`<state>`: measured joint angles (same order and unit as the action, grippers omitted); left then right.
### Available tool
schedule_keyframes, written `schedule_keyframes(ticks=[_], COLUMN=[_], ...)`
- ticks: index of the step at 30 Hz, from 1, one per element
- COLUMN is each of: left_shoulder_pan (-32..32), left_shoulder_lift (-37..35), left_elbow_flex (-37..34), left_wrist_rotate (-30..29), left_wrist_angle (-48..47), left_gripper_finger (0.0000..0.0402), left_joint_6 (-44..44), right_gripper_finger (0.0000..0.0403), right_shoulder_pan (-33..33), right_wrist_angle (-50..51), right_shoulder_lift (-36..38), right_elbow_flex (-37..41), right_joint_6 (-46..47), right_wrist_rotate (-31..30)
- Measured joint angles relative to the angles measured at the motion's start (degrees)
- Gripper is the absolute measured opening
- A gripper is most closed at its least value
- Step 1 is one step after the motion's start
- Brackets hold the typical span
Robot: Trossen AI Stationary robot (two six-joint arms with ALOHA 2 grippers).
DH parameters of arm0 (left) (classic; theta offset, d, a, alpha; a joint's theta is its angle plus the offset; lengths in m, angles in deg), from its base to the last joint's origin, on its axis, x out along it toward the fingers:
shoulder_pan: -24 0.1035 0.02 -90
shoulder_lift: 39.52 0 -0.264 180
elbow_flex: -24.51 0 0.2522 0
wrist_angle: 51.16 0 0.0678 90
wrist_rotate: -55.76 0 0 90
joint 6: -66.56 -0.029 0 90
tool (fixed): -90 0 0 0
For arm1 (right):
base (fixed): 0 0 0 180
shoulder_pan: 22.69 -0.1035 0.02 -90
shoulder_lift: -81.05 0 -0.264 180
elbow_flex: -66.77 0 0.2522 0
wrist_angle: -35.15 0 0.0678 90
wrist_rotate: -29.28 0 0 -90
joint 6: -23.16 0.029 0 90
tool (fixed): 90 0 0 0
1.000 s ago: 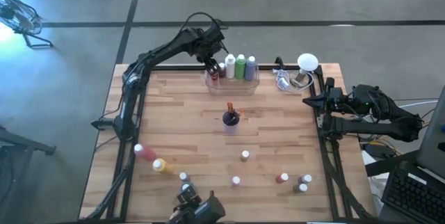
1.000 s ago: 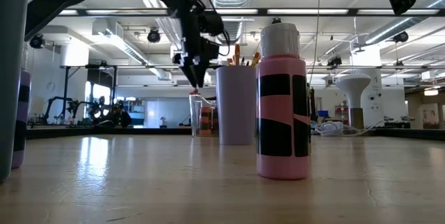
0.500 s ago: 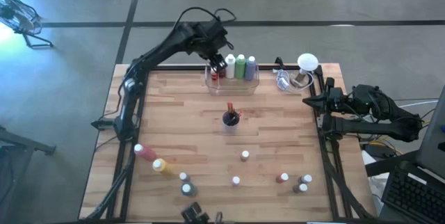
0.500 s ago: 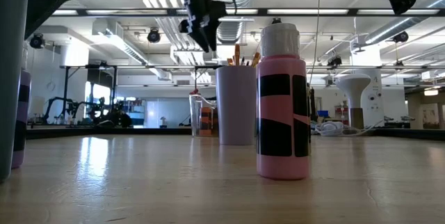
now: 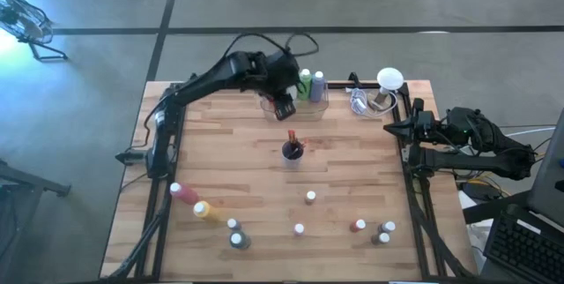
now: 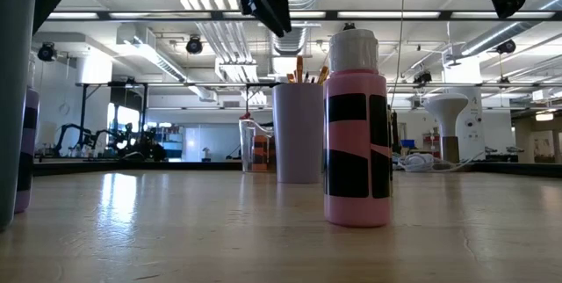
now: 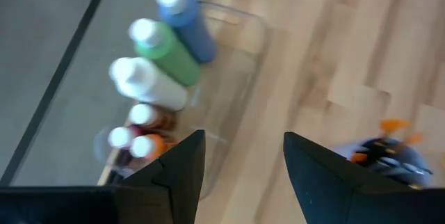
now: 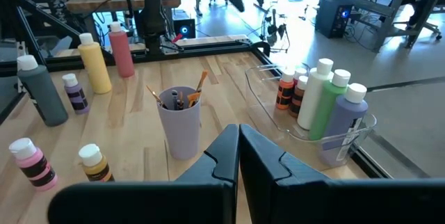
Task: Pick & Place Paint Supplies
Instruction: Put the yellow black paint bottle into the transparent bin
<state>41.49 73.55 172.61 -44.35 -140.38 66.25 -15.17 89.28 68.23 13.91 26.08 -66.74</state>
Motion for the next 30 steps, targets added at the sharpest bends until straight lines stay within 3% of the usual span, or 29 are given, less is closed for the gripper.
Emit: schedule_keyframes(ticks=[16,30], left_shoulder_pan=[-14.82,-21.08], left_shoulder_lift=[0.01,0.11], left_elbow_flex=[-8.23,-19.26], left_wrist_rotate=[-0.37,-0.28], left_wrist_angle=[7.99,21.78], left_gripper_finger=[0.0195,0.019], left_joint_6=[-0.13,-1.61], right_gripper_finger=[0.0008,0.0008], right_shoulder_pan=[-0.02,-0.02], right_wrist_angle=[0.01,0.01], right_shoulder_lift=[0.0,0.02], right_elbow_flex=[0.01,0.01], right_joint_6=[-0.04,0.0], right_wrist_rotate=[0.0,0.0])
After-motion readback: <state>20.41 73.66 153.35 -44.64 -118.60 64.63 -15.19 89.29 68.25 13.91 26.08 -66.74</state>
